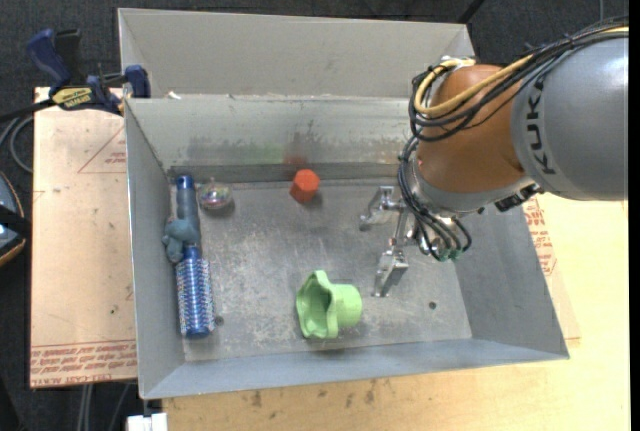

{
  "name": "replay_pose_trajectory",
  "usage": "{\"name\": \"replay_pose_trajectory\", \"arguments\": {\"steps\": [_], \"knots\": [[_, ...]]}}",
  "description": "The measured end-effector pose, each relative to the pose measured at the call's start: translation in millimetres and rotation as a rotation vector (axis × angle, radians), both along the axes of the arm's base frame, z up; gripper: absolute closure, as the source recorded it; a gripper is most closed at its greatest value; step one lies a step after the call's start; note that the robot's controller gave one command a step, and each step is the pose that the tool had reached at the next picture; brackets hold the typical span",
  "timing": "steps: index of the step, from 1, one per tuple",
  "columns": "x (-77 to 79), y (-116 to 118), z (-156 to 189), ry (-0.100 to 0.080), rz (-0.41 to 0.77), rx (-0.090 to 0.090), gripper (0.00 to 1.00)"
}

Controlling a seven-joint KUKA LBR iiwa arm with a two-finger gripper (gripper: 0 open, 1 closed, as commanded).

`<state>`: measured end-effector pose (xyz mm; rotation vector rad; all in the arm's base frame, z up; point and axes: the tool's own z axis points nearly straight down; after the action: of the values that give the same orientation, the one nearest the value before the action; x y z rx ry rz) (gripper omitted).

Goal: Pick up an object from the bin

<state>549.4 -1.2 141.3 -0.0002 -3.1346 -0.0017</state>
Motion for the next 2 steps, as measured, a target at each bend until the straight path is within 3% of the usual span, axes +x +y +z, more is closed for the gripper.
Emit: {"name": "replay_pose_trajectory", "arguments": {"steps": [1,2], "knots": [[-53.3,44,-19,-0.003,0.168,0.002,0.0],[-30.0,55,-68,-0.009,0.142,0.001,0.0]]}}
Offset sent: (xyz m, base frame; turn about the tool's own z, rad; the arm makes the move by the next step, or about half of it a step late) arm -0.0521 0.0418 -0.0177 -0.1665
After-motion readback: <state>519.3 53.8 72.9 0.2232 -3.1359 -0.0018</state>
